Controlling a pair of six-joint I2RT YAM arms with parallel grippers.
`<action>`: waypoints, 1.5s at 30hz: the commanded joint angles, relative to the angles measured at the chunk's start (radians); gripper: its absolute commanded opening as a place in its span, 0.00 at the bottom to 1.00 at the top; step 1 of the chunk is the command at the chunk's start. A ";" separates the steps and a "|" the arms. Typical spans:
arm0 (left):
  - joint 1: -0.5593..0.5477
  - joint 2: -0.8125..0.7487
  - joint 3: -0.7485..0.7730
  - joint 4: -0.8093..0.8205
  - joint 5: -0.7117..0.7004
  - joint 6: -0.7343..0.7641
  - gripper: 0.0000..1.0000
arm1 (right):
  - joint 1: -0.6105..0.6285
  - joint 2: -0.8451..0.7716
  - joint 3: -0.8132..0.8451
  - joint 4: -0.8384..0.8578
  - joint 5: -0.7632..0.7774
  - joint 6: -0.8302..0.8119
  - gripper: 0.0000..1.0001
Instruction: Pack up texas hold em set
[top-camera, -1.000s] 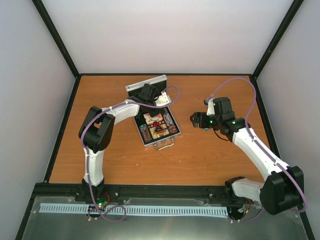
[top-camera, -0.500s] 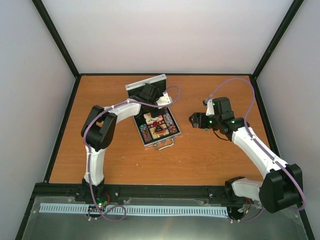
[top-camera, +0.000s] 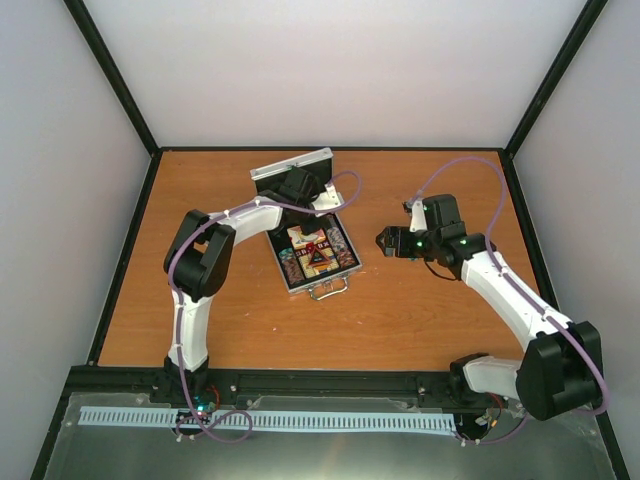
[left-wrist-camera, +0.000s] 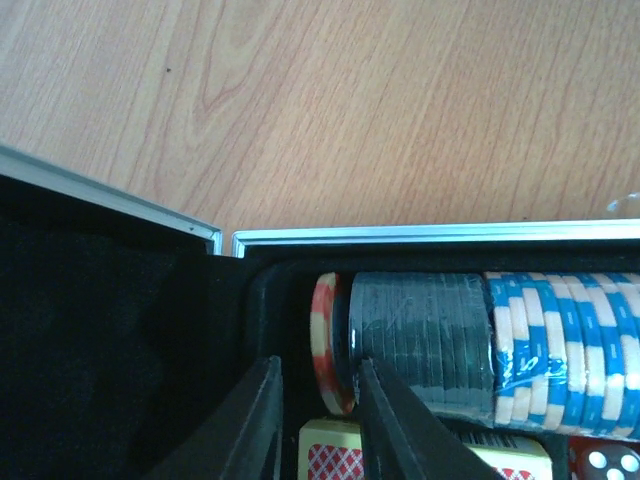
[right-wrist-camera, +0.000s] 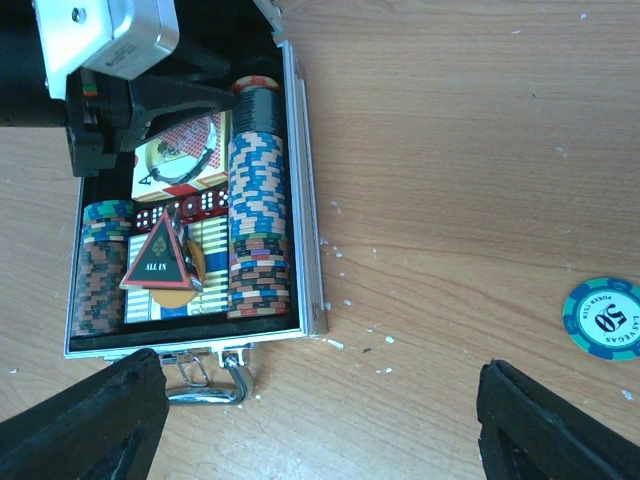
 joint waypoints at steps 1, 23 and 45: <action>-0.009 0.006 0.024 -0.042 -0.003 -0.021 0.28 | -0.009 0.011 0.018 0.002 0.002 -0.005 0.84; -0.010 -0.427 -0.226 0.009 0.067 -0.359 0.63 | -0.017 0.343 0.186 -0.216 0.354 0.045 0.83; -0.005 -0.729 -0.455 0.084 0.037 -0.834 0.76 | -0.101 0.573 0.249 -0.216 0.324 0.020 0.62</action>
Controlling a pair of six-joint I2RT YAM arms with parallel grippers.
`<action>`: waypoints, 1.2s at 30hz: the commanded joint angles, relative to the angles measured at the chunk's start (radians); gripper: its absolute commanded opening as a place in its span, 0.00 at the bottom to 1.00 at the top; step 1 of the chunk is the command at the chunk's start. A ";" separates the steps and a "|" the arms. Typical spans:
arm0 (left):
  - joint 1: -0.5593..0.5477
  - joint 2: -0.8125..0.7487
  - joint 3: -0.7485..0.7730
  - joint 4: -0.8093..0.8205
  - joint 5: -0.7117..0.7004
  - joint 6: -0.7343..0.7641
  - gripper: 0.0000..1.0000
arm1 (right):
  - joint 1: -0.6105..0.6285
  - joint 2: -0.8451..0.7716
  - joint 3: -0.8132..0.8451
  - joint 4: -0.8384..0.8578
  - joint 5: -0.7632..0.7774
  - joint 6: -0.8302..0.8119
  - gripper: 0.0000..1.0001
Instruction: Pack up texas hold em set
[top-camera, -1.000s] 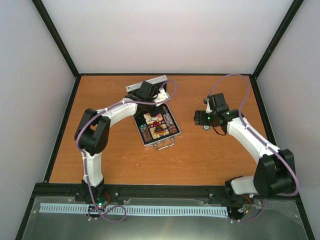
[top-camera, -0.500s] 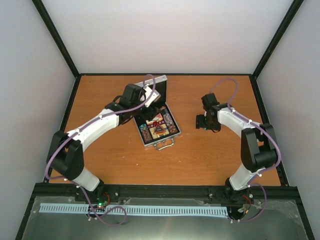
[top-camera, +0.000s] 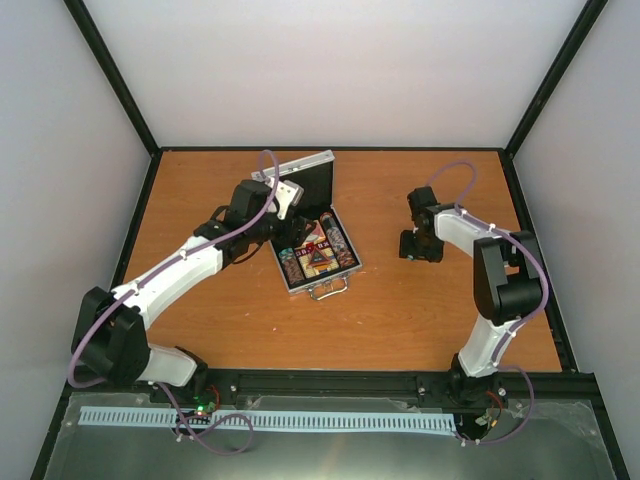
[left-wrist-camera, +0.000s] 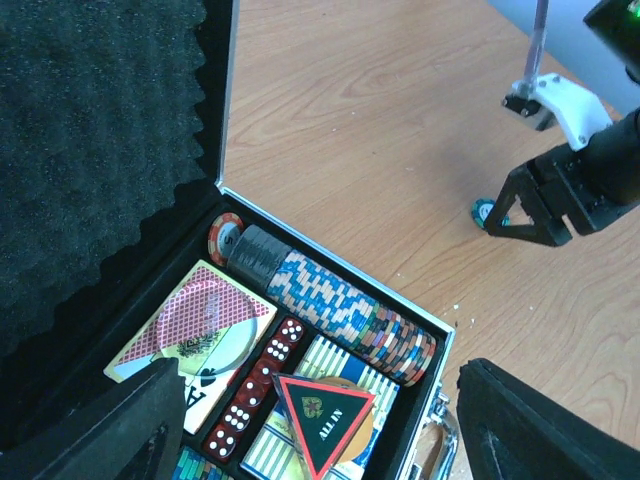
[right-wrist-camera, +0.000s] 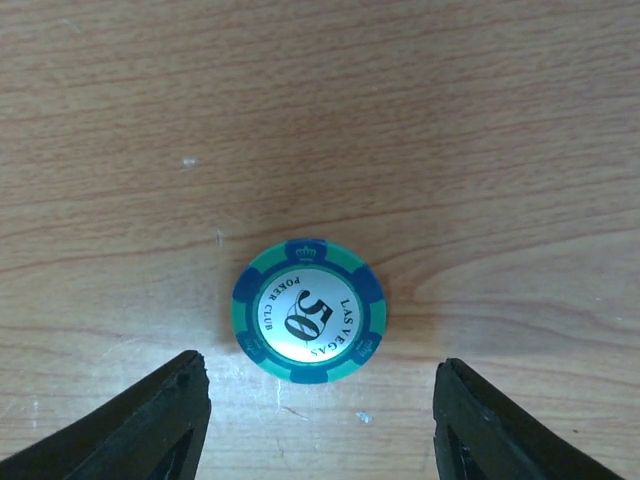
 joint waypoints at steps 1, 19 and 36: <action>-0.002 -0.028 0.009 0.042 -0.026 -0.086 0.76 | -0.003 0.034 0.020 0.004 -0.004 -0.013 0.62; 0.003 -0.044 0.008 0.043 -0.009 -0.118 0.76 | -0.004 0.099 0.045 0.027 0.004 -0.054 0.52; 0.002 0.048 0.052 0.094 0.112 -0.134 0.75 | -0.002 0.091 0.040 0.028 -0.023 -0.080 0.44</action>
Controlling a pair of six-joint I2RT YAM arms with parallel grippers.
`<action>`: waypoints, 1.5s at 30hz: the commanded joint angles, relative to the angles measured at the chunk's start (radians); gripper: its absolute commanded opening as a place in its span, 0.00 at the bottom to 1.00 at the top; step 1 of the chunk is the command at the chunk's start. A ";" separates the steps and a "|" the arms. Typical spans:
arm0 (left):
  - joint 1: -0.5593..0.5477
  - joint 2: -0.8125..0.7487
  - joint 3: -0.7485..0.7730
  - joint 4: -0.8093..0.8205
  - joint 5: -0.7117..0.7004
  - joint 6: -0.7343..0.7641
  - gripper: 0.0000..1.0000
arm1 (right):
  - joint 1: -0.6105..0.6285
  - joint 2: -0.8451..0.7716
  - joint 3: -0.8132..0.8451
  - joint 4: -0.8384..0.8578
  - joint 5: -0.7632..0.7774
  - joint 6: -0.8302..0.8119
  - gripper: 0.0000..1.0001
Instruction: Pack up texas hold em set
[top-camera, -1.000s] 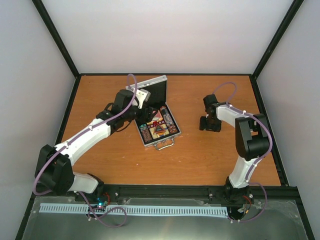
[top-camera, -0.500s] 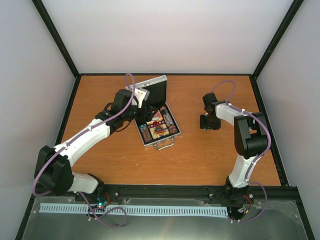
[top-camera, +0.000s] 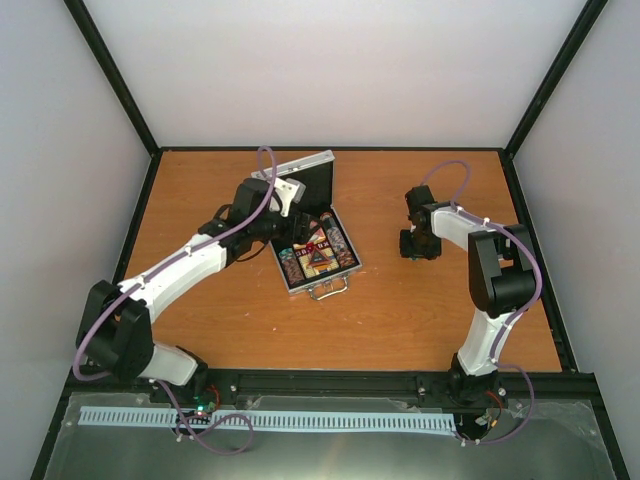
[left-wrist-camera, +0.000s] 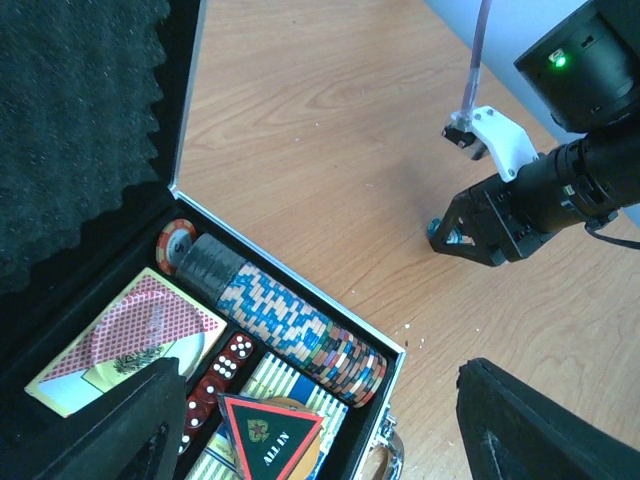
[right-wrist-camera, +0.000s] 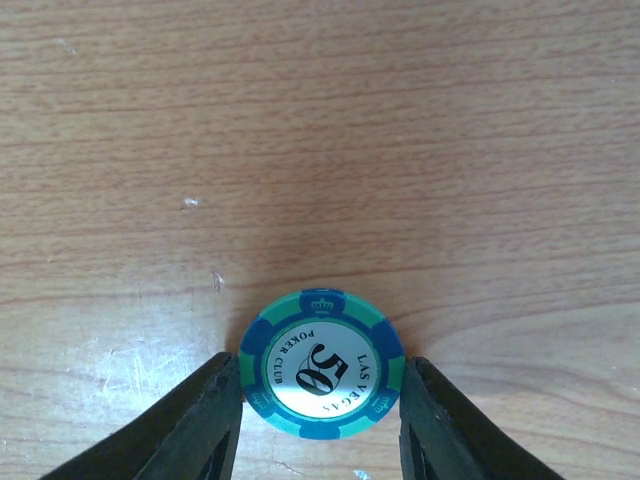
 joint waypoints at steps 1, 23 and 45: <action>0.001 0.026 0.057 0.028 0.052 -0.010 0.75 | -0.001 0.017 0.004 0.011 -0.024 -0.014 0.44; 0.033 0.165 0.153 -0.075 0.248 -0.030 0.69 | 0.091 -0.140 -0.023 -0.031 -0.113 -0.058 0.42; -0.012 0.575 0.387 -0.127 0.580 -0.146 0.46 | 0.269 -0.227 -0.016 0.049 -0.244 -0.168 0.42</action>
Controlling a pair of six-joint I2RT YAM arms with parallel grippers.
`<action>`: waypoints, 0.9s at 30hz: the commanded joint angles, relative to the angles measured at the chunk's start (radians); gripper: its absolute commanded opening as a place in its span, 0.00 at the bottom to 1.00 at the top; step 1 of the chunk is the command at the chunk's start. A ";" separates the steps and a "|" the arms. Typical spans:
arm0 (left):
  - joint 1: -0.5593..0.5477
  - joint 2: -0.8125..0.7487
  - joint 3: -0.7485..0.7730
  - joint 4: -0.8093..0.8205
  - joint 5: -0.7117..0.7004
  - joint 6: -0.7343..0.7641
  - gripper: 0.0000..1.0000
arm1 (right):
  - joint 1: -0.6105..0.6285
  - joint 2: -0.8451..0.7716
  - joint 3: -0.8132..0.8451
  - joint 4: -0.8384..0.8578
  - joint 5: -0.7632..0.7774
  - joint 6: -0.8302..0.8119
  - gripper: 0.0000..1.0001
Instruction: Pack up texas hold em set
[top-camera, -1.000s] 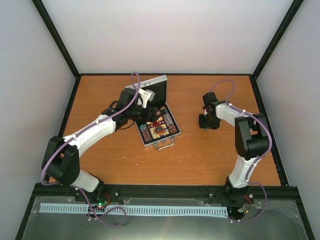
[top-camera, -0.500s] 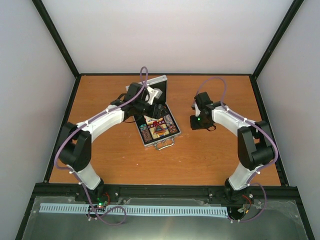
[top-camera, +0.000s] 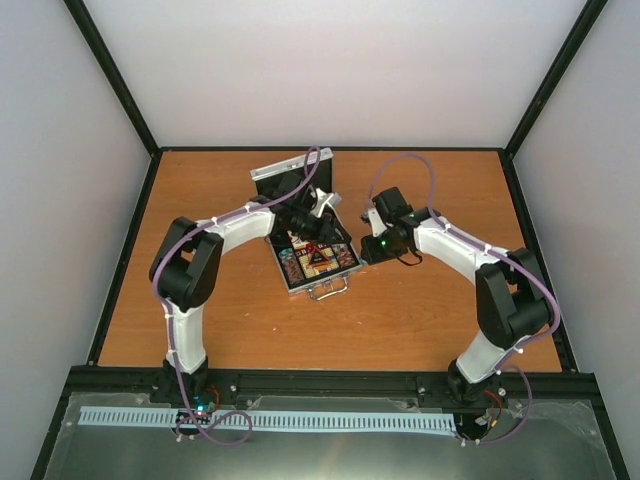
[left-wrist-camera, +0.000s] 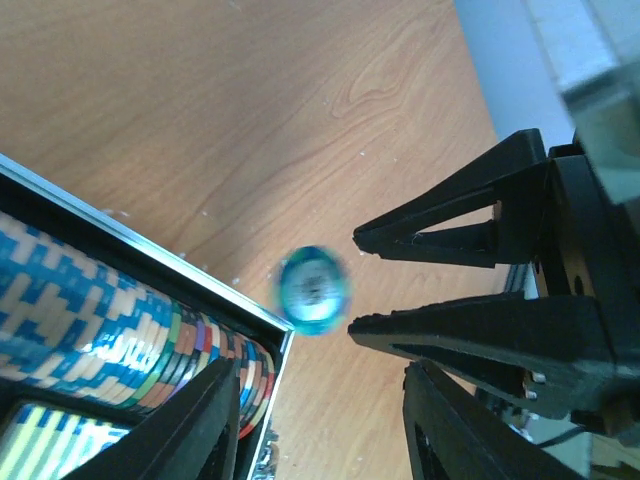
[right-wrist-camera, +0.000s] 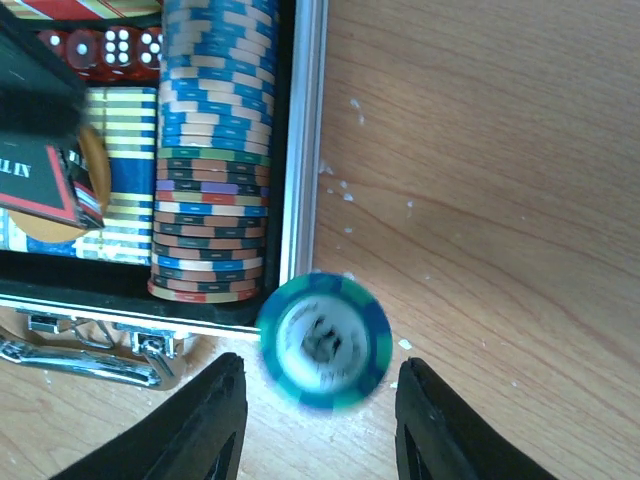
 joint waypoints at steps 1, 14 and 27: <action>-0.007 0.055 0.050 0.033 0.128 -0.082 0.45 | 0.012 -0.034 0.010 0.031 -0.035 -0.036 0.42; -0.007 0.068 0.024 0.122 0.146 -0.167 0.43 | 0.020 -0.057 -0.024 0.054 0.059 0.042 0.43; -0.007 -0.061 -0.045 0.109 -0.005 -0.096 0.52 | 0.021 0.007 -0.073 0.049 0.157 0.015 0.45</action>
